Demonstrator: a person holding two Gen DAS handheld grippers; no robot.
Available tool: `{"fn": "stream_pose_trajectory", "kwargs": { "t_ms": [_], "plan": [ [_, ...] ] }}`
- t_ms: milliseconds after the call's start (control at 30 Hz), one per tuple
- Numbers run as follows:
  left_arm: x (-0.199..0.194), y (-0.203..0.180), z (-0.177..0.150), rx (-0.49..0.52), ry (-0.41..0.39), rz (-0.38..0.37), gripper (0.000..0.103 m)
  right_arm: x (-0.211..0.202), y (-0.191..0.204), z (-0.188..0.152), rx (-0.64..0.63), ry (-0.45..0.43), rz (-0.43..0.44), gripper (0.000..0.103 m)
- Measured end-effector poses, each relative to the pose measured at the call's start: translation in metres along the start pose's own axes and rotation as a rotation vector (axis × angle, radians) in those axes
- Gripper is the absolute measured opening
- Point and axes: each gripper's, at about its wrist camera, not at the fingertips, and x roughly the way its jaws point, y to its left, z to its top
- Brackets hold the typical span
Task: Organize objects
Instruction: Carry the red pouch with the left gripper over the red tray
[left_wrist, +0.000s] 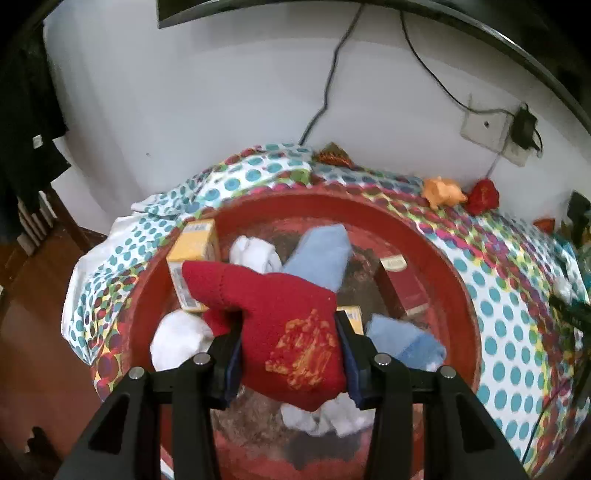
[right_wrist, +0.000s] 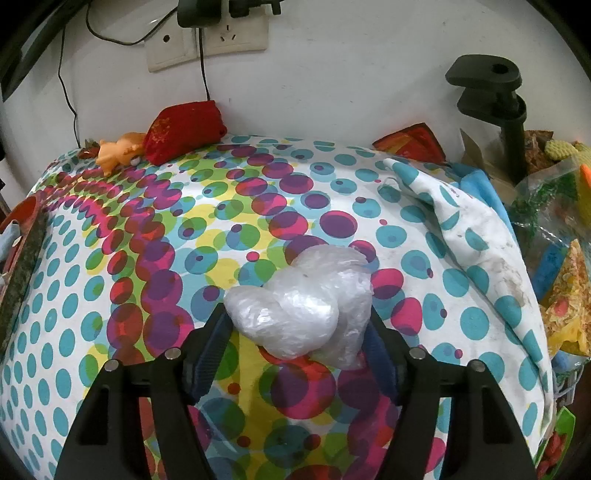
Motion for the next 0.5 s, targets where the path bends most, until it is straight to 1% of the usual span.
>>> {"fn": "stream_pose_trajectory", "kwargs": {
  "t_ms": [133,167,267,400,500],
  "plan": [
    [0.008,0.003,0.013,-0.009,-0.008,-0.004,0.045,0.000,-0.003,0.000,0.003,0.000,-0.004,0.068],
    [0.011,0.003,0.017,-0.009,-0.005,-0.017,0.045,0.000,-0.003,0.000,0.003,0.000,-0.004,0.068],
    [0.020,0.002,0.027,0.002,-0.008,0.002,0.045,0.000,-0.003,0.000,0.002,0.000,-0.003,0.068],
    [0.034,0.003,0.038,0.003,0.002,-0.007,0.045,0.000,-0.001,-0.001,0.002,0.000,-0.003,0.068],
    [0.047,0.006,0.046,0.001,0.008,0.006,0.045,0.000,-0.001,-0.001,0.002,0.000,-0.003,0.068]
  ]
}}
